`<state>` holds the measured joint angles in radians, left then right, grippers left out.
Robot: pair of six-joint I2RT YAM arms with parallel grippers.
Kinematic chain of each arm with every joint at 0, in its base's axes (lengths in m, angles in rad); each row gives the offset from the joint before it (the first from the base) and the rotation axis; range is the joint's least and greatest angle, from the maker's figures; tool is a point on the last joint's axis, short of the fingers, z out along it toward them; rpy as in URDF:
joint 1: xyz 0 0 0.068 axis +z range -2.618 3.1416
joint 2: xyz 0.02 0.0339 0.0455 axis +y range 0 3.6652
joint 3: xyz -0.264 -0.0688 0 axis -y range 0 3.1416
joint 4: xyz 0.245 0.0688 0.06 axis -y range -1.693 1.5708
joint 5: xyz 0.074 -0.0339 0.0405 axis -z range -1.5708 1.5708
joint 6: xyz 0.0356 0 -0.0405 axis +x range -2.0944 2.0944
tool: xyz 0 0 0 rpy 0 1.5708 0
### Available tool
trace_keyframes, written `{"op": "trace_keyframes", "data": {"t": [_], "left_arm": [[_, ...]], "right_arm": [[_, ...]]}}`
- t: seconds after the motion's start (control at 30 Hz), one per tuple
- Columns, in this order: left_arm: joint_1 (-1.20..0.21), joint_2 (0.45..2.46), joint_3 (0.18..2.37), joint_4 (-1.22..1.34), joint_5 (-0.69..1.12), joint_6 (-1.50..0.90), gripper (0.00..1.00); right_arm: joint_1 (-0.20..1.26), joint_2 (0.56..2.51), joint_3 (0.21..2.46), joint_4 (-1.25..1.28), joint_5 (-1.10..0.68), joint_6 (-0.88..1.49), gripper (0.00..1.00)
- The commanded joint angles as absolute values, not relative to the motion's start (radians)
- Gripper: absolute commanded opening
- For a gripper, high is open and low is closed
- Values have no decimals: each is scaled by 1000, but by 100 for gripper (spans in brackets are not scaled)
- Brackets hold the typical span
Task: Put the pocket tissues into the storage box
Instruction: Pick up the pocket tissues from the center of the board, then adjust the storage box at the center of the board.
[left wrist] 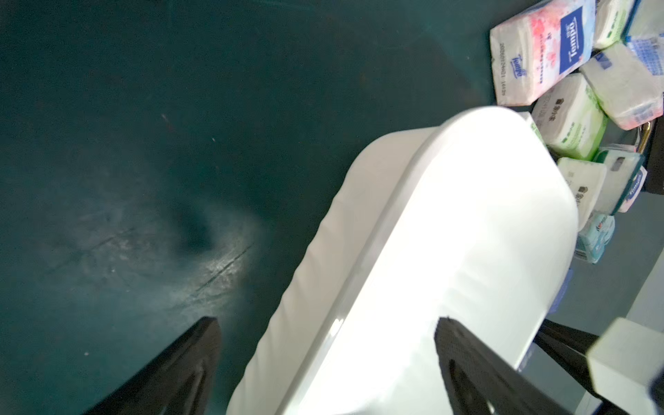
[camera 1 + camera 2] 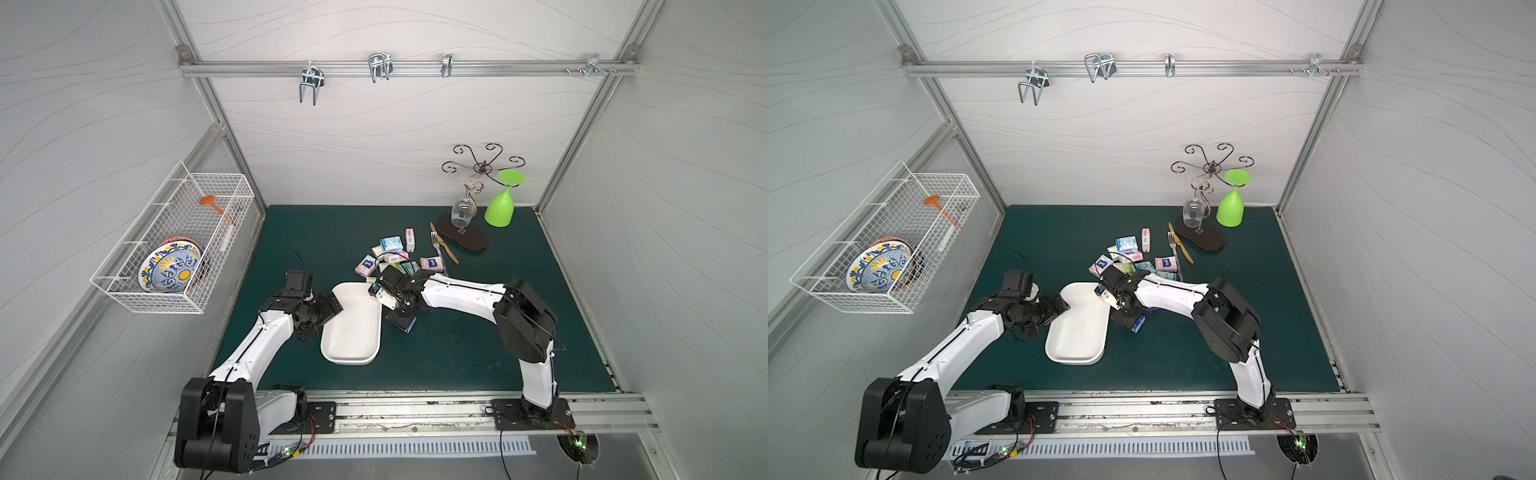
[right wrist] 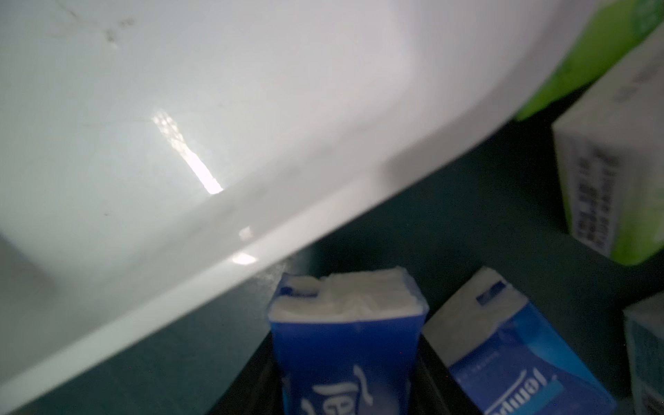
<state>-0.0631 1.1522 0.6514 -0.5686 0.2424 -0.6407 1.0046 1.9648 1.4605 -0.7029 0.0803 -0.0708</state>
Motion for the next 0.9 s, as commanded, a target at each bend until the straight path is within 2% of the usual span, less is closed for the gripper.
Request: {"op": "trace_keyframes", "data": {"t": [0.0,0.17,0.4,0.7,0.87], "left_arm": [[-71,1127,685,-551,245,-659,98],[-71,1141,755,-574,171,-649,98],[-68,1184,837,-566,32,-617,98],[-17,1220,887,-540,-25,-561,99],[-2,1214,864,-528,-15,-560,99]], "right_arm": [[1003,1887,1534,-820,67,114,48],[1005,1880,1663,-912,21,317,48],[1016,1978,1794,-835,-138,551,46],[1028,2155,1900,-798,-317,681,46],[1017,2247,1955,-833,-327,738,44]]}}
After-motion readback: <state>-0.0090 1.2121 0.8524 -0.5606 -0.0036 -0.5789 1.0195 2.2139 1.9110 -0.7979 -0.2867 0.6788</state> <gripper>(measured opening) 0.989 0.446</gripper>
